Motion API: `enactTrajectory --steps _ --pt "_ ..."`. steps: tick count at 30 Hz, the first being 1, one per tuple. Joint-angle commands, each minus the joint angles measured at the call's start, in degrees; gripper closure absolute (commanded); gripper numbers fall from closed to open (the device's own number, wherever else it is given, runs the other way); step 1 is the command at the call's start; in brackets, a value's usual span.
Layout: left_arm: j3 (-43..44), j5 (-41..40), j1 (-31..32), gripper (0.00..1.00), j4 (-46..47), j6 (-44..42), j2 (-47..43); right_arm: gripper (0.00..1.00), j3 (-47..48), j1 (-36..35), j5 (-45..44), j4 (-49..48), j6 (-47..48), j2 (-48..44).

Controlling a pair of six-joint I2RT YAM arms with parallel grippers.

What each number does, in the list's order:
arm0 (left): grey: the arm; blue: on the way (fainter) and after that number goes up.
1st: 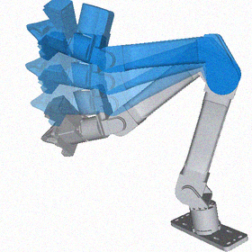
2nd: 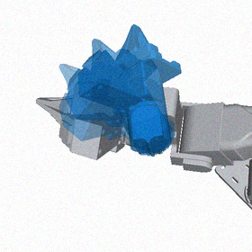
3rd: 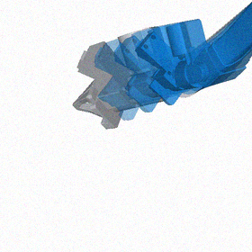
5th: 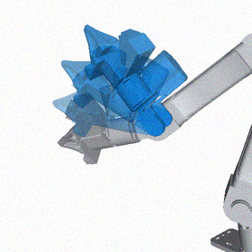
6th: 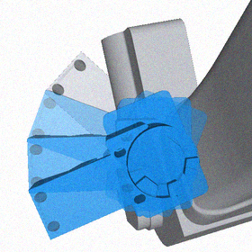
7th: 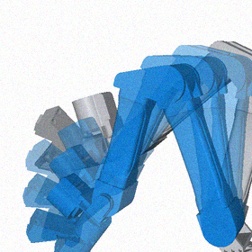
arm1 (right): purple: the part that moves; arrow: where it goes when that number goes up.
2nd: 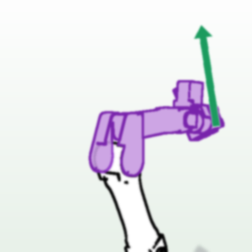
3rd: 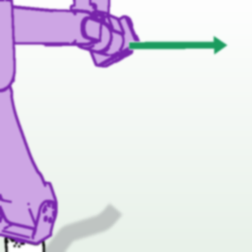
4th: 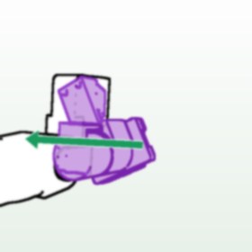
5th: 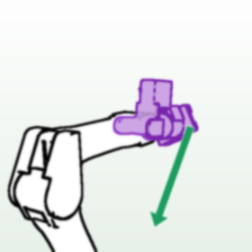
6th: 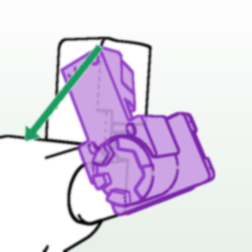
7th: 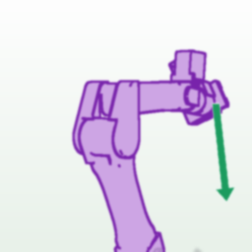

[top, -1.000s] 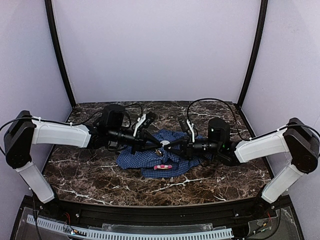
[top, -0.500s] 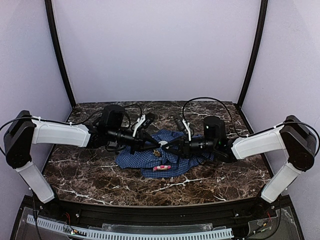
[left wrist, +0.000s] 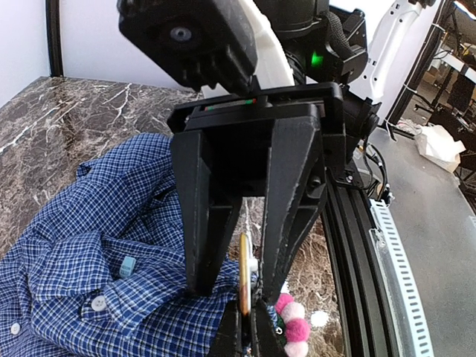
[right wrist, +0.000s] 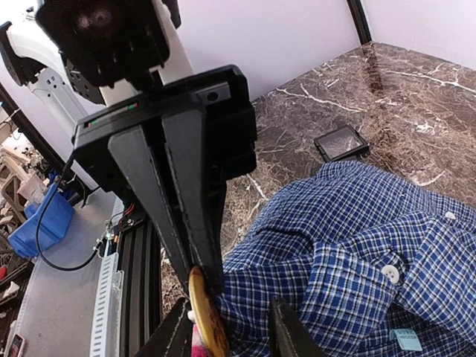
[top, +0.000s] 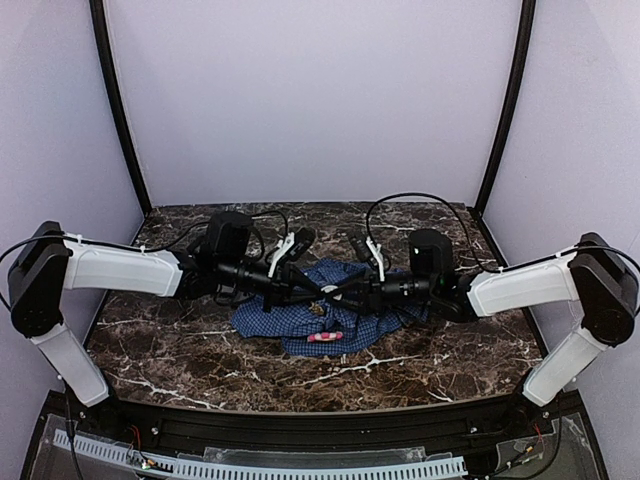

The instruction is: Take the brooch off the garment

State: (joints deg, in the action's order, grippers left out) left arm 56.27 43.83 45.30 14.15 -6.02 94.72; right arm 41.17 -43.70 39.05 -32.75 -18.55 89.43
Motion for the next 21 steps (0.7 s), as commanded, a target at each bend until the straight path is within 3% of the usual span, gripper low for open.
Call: enactTrajectory --steps 1,7,10,14,21 --pt "0.22 0.43 1.31 0.99 0.88 -0.31 -1.14 0.62 -2.22 0.55 0.48 -1.02 3.61 -4.90" --pt "-0.88 -0.31 -0.35 0.99 3.06 1.60 -1.83 0.40 -8.09 0.55 -2.27 -1.55 5.11 -12.94" --pt "-1.09 0.69 -0.45 0.99 3.46 1.73 -1.82 0.37 -9.29 0.80 -4.35 -2.10 4.76 -13.80" --pt "-1.15 1.64 -0.43 0.99 3.52 1.83 -1.83 0.39 -9.01 0.90 -5.01 -3.70 3.93 -11.26" --pt "-1.75 3.00 -0.45 0.99 2.96 1.60 -2.62 0.60 -7.18 0.92 -3.44 -6.84 2.62 -7.44"
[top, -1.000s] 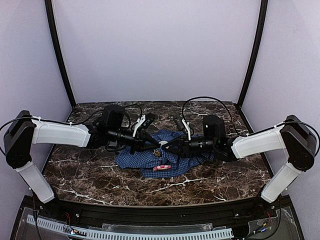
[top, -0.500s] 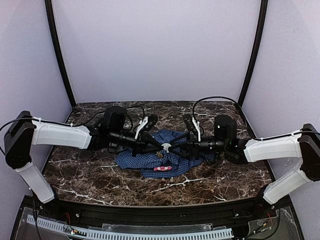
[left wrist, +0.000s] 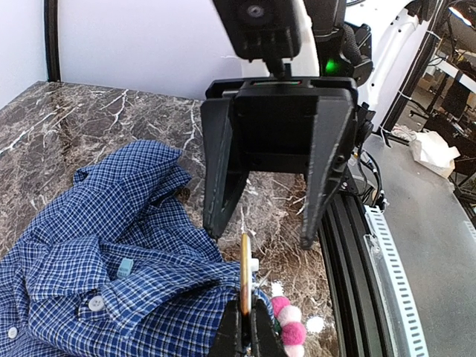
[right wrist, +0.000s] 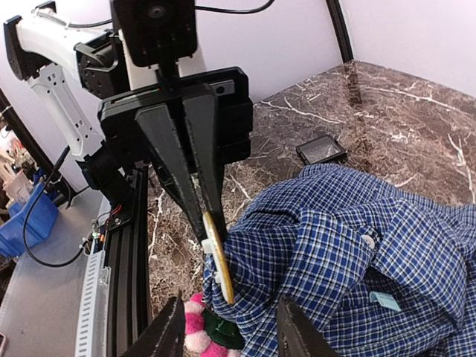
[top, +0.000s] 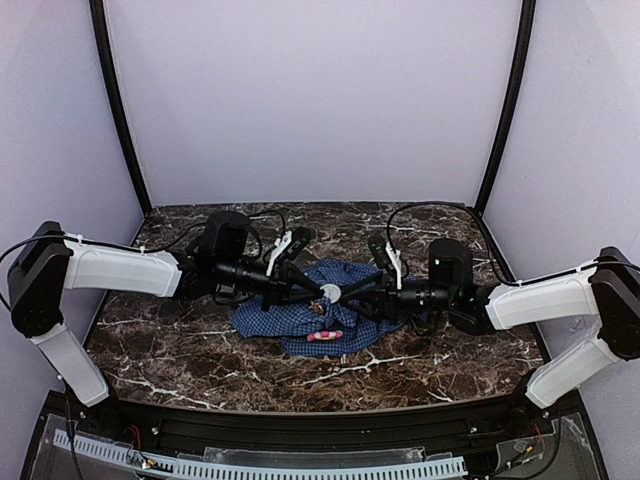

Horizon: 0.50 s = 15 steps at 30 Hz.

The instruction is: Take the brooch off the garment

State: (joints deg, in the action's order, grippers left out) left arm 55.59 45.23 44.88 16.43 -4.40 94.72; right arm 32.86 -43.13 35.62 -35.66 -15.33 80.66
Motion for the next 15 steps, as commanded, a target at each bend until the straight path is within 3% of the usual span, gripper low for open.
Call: enactTrajectory --steps 1,15 --pt "-1.09 1.72 -0.03 0.99 0.70 0.00 -2.70 0.63 1.41 0.33 0.05 -4.12 -0.72 1.63" --pt "-1.01 1.86 -0.02 0.99 1.43 0.66 -1.86 0.96 4.52 0.03 4.56 -4.60 -0.91 5.80"
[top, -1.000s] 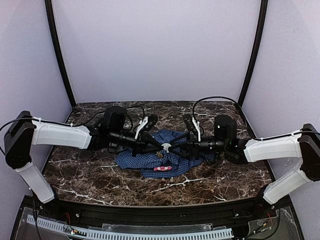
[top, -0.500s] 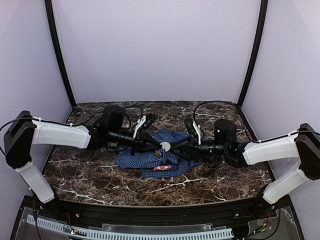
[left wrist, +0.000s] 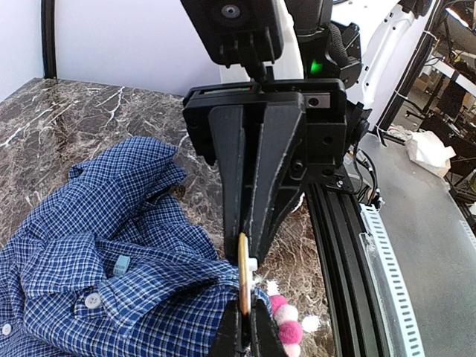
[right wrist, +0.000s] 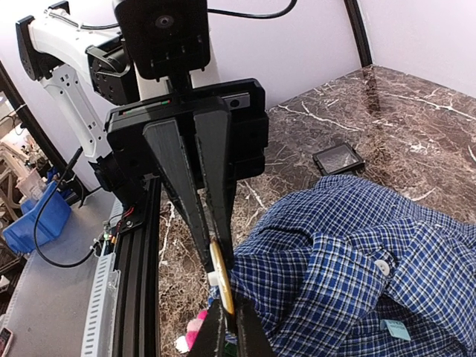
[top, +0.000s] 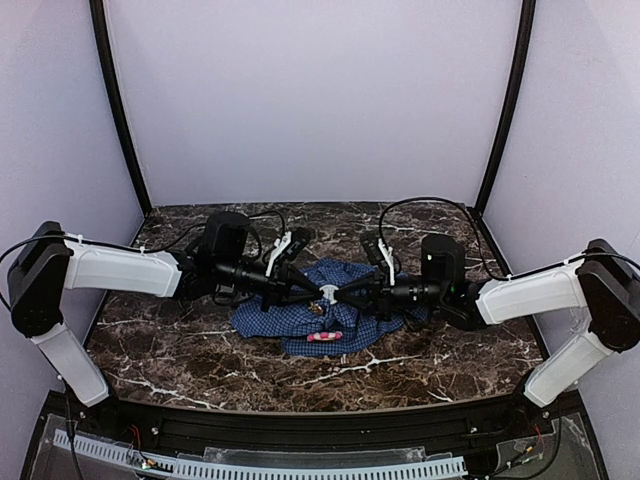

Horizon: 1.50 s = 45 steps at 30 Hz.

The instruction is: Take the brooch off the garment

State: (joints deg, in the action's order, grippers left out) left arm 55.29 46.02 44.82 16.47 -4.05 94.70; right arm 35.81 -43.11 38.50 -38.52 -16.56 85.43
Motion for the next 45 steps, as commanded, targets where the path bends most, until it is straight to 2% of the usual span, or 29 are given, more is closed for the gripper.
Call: enactTrajectory --steps 1,4,5,6,7,9,10,11,12,14,16,20,28,45 --pt "-0.70 0.91 0.08 0.99 1.51 0.46 -1.81 1.00 1.58 -0.08 1.74 -1.61 0.39 1.05" --pt "-0.72 0.52 0.08 0.98 2.09 0.94 -1.53 1.00 1.63 -0.50 -0.35 -0.14 1.37 0.90" --pt "-0.67 0.11 0.00 0.94 2.08 1.03 -1.42 1.00 1.56 -0.79 -2.11 0.69 1.93 0.65" --pt "-0.59 -0.15 0.03 0.84 2.01 1.01 -1.43 1.00 1.36 -1.09 -4.05 1.43 2.54 0.31" --pt "-0.56 -0.63 0.02 0.80 1.87 0.90 -1.37 1.00 1.18 -1.40 -6.87 2.19 3.10 -0.04" --pt "-0.73 -1.22 0.07 0.64 1.56 0.53 -1.45 1.00 1.27 -2.34 -11.91 4.56 4.75 -0.82" --pt "-1.04 -1.52 0.02 0.47 1.48 0.45 -1.53 1.00 1.65 -3.10 -15.10 6.26 5.84 -1.13" --pt "-1.23 -2.64 0.06 0.40 1.52 0.25 -1.82 1.00 2.21 -3.95 -18.33 8.41 6.97 -1.41" --pt "-1.80 -3.28 0.06 0.26 1.58 0.07 -1.98 1.00 2.81 -5.02 -21.68 10.48 8.12 -1.67" --pt "-3.10 -6.93 0.06 0.12 1.90 -0.21 -2.96 1.00 3.68 -6.88 -26.98 13.51 9.69 -2.05" --pt "-4.69 -9.93 0.02 0.06 2.36 -0.28 -4.15 1.00 4.16 -8.30 -30.80 15.33 10.76 -2.35" --pt "-7.71 -14.34 -0.01 0.02 4.34 1.27 -4.88 1.00 5.91 -11.13 -37.93 20.39 12.59 -1.97" --pt "-11.43 -17.24 0.00 0.01 9.46 3.73 -2.07 1.00 11.92 -15.64 -52.85 32.63 14.75 3.07" --pt "-15.82 -17.18 -2.05 0.01 18.36 10.87 4.90 1.00 16.13 -19.53 -68.04 46.12 9.90 9.01"
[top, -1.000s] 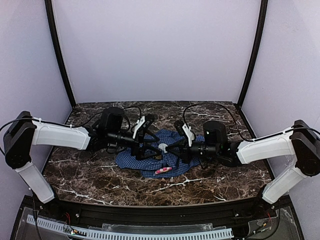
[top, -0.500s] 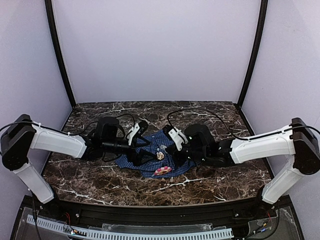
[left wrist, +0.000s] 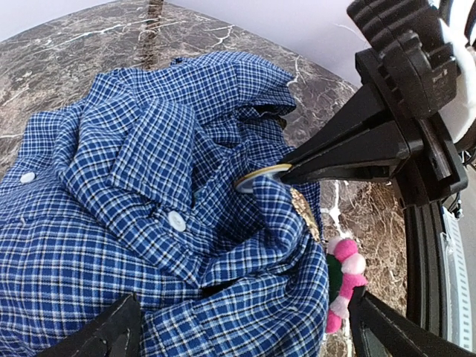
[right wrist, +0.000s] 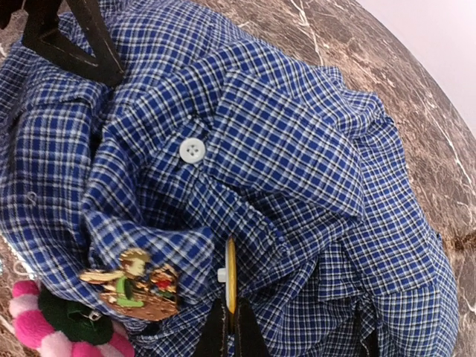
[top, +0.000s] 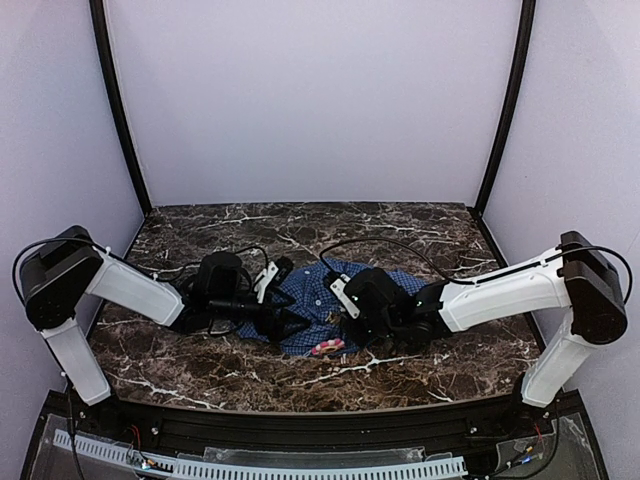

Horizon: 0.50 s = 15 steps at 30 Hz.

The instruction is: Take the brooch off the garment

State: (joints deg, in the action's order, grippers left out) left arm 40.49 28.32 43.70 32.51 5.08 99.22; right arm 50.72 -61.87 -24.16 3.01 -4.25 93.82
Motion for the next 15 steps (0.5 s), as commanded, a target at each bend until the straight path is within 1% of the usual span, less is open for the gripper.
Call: enactTrajectory --steps 1,9,12,15 --pt "-1.07 0.52 -1.01 0.01 2.31 1.75 0.28 1.00 1.22 -0.92 -6.11 5.40 -2.85 0.39" --pt "-1.20 0.85 -1.54 0.01 1.66 1.10 -1.52 1.00 -0.08 -1.50 -7.57 9.47 -6.86 -3.35" --pt "-1.29 0.23 -1.52 0.01 0.79 0.02 -4.56 1.00 -2.29 -1.50 -7.25 7.85 -7.68 -8.34" --pt "-1.10 -1.48 -1.55 0.01 -0.65 -1.69 -8.52 1.00 -5.84 -1.43 -4.29 2.90 -6.59 -15.95"
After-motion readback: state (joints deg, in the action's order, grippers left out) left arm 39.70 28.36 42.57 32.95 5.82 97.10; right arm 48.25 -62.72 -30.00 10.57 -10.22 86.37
